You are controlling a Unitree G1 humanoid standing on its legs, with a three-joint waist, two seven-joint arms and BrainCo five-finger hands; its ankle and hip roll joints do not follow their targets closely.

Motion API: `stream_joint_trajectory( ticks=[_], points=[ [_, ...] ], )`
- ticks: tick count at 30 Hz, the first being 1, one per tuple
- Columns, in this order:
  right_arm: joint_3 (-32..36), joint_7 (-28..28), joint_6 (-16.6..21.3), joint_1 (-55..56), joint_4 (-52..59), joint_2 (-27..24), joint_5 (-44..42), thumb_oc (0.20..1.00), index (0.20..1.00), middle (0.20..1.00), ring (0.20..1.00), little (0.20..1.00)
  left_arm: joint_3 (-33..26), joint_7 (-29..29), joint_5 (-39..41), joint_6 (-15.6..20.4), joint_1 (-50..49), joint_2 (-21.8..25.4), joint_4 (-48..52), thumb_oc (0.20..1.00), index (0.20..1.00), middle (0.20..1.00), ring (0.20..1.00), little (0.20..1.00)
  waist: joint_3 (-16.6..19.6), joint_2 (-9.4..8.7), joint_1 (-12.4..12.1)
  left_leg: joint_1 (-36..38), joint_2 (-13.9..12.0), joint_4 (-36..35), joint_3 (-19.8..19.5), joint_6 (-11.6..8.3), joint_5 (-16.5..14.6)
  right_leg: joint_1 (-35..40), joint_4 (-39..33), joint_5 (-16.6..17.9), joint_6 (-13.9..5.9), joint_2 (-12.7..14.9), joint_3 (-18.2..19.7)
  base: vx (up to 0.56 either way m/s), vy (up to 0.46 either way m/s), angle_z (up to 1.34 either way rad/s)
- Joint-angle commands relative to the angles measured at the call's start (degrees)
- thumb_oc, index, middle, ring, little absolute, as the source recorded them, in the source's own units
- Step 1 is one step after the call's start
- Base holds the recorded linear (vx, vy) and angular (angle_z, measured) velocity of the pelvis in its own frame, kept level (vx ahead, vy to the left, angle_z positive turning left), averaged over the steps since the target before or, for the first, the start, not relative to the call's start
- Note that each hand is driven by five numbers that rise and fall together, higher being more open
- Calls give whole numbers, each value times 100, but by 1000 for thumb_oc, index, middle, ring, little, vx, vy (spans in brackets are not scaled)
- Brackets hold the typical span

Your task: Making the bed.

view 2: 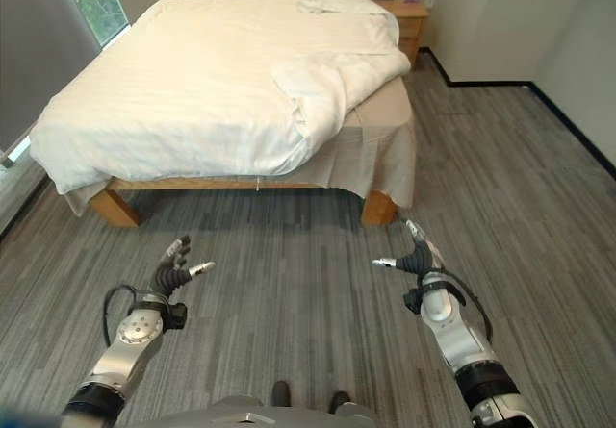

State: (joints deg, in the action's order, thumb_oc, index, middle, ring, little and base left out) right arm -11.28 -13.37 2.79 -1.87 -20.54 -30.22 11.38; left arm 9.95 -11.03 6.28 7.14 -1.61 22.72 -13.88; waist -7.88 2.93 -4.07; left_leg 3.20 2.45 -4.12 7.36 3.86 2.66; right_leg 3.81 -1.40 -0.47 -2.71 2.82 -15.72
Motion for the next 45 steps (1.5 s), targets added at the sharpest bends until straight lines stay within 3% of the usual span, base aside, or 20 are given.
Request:
stream_joint_trajectory(
  ticks=[1, 5, 7, 8, 9, 10, 11, 14, 15, 17, 21, 24, 26, 28, 31, 32, 36, 37, 39, 45],
  points=[
    [136, -91, 254, -350, 449, 183, 96, 1000, 1000, 1000, 1000, 1000, -307, -260, -544, 378, 306, 291, 486, 1000, 1000, 1000, 1000, 1000, -266, -303, -89, 320, -555, -88, -408, -666, -539, 145, 109, -141, -612, 588, 39, -6, -25, -4],
    [91, 102, 350, -152, 776, 232, 30, 1000, 1000, 1000, 1000, 1000, -379, -166, -422, 451, 19, 182, 879, 1000, 1000, 1000, 1000, 1000, -288, -307, -120, 424, -673, -41, -292, -708, -518, 112, 53, -224, -507, 453, 28, 66, -146, -17],
    [82, 108, 407, -117, 889, 205, -32, 1000, 1000, 1000, 1000, 1000, -368, -95, -252, 484, -85, 116, 986, 1000, 1000, 1000, 1000, 1000, -395, -364, -183, 76, -726, 830, -302, -773, -660, 245, -116, -258, -402, 424, 41, -3, -186, -30],
    [122, 84, 471, -98, 1100, 119, -157, 1000, 1000, 1000, 1000, 1000, -319, -72, -65, 475, -77, 61, 913, 1000, 1000, 1000, 1000, 1000, -663, -356, -318, -661, -856, 2306, -479, -970, -227, 461, -344, -301, -189, 285, 85, -40, -149, -23],
    [131, 87, 468, -99, 1106, 117, -158, 1000, 1000, 1000, 1000, 1000, -315, -72, -64, 477, -65, 61, 909, 1000, 1000, 1000, 1000, 1000, -646, -355, -308, -718, -855, 2336, -497, -970, -214, 428, -348, -282, -184, 283, 72, 6, -283, -30],
    [165, 75, 470, -92, 1268, 9, -274, 1000, 1000, 1000, 1000, 1000, -234, -132, -34, 413, -15, -25, 817, 1000, 1000, 1000, 1000, 1000, -857, -442, -431, -1466, -695, 3331, -727, -921, 48, 537, -360, -419, -30, 228, 74, 97, -143, -58],
    [176, 79, 454, -72, 1293, -2, -296, 1000, 1000, 1000, 1000, 1000, -222, -139, 19, 405, -22, -58, 773, 1000, 1000, 1000, 1000, 1000, -851, -467, -450, -1667, -571, 3352, -730, -883, -89, 552, -360, -470, -46, 226, 110, 180, -148, -63],
    [172, 89, 426, -27, 1324, 1, -278, 1000, 1000, 1000, 1000, 1000, -197, -130, 34, 391, -97, -107, 759, 1000, 1000, 1000, 1000, 1000, -815, -502, -512, -1842, -325, 2801, -607, -779, -317, 603, -360, -586, -94, 192, 198, 289, 41, -34],
    [80, 75, 422, -75, 1112, -4, -313, 1000, 1000, 1000, 1000, 1000, -129, -80, -23, 339, -160, -113, 682, 1000, 1000, 1000, 1000, 1000, -645, -412, -583, -1742, -269, 1216, -314, -715, -99, 695, -360, -806, -198, -14, 281, 396, 94, -13],
    [19, 34, 415, -146, 1021, -12, -307, 1000, 1000, 1000, 1000, 1000, -113, -106, -45, 327, -157, -108, 631, 1000, 1000, 1000, 1000, 1000, -619, -394, -620, -1745, -279, 657, -165, -773, 243, 781, -360, -900, -224, -51, 288, 400, 92, -14],
    [-34, 52, 387, -240, 991, 79, -155, 1000, 1000, 1000, 1000, 1000, -109, -70, -27, 297, -212, -78, 614, 1000, 1000, 1000, 1000, 1000, -440, -478, -730, -1707, -213, -25, -316, -654, 520, 1109, -360, -1089, -287, -115, 383, 459, 103, -17],
    [-117, 126, 400, -177, 987, 289, -49, 1000, 1000, 1000, 1000, 1000, -40, -40, -37, 278, -141, 54, 654, 1000, 1000, 1000, 1000, 1000, -418, -764, -730, -1443, -56, -16, -515, -491, 434, 1135, 209, -1104, -443, 45, 513, 392, 118, -40],
    [-164, 126, 407, -143, 925, 433, 34, 1000, 1000, 1000, 1000, 1000, 41, -16, -61, 239, -78, 164, 640, 1000, 1000, 1000, 1000, 1000, -420, -867, -709, -1154, -49, -47, -494, -382, 256, 764, 1184, -719, -719, 164, 545, 478, 197, -33],
    [-264, 123, 369, -212, 897, 550, 98, 1000, 1000, 1000, 1000, 1000, 118, -39, -54, 204, 2, 289, 641, 1000, 1000, 1000, 1000, 1000, -490, -848, -591, -739, -33, -88, -455, -239, -36, 293, 2511, 129, -1092, 413, 452, 372, 216, -12],
    [-315, 137, 371, -247, 910, 605, 167, 1000, 1000, 1000, 1000, 1000, 126, -30, -62, 171, 50, 393, 695, 1000, 1000, 1000, 1000, 1000, -555, -647, -477, -452, -191, -88, -482, -163, -214, -220, 3570, 622, -1164, 585, 202, 347, 160, 4],
    [-315, 148, 327, -223, 927, 672, 204, 1000, 1000, 1000, 1000, 1000, 140, -31, -46, 149, 125, 436, 721, 1000, 1000, 1000, 1000, 1000, -611, -498, -379, -233, -335, -88, -521, -150, -367, -560, 3875, 637, -1105, 851, -262, 412, 96, 34],
    [-273, 131, 311, -105, 1029, 726, 131, 1000, 1000, 1000, 1000, 1000, 184, -15, -40, 165, 237, 397, 797, 1000, 1000, 1000, 1000, 1000, -754, -504, -170, 158, -348, -88, -637, -310, -631, -981, 2176, 19, -836, 695, -546, 383, -10, 21],
    [-271, 131, 310, -106, 1030, 726, 131, 1000, 1000, 1000, 1000, 1000, 185, -15, -40, 165, 240, 397, 796, 1000, 1000, 1000, 1000, 1000, -753, -483, -157, 150, -374, -88, -654, -319, -615, -942, 2090, 71, -822, 658, -578, 356, -97, 37],
    [-228, 88, 236, -33, 957, 776, 135, 1000, 1000, 1000, 1000, 1000, 135, 44, -58, 189, 255, 351, 785, 1000, 1000, 1000, 1000, 1000, -694, -541, -100, 436, -485, -88, -660, -544, -919, -1051, 202, 306, -817, 646, -572, 532, -162, 48],
    [-219, 79, 245, 136, 929, 773, 204, 1000, 1000, 1000, 1000, 1000, -14, -232, -413, 257, 452, 366, 696, 1000, 1000, 1000, 1000, 1000, -438, -467, 4, 1157, -912, -88, -741, -793, -1326, -1080, -213, 710, -822, 737, -332, 493, -167, 19]
  ],
)
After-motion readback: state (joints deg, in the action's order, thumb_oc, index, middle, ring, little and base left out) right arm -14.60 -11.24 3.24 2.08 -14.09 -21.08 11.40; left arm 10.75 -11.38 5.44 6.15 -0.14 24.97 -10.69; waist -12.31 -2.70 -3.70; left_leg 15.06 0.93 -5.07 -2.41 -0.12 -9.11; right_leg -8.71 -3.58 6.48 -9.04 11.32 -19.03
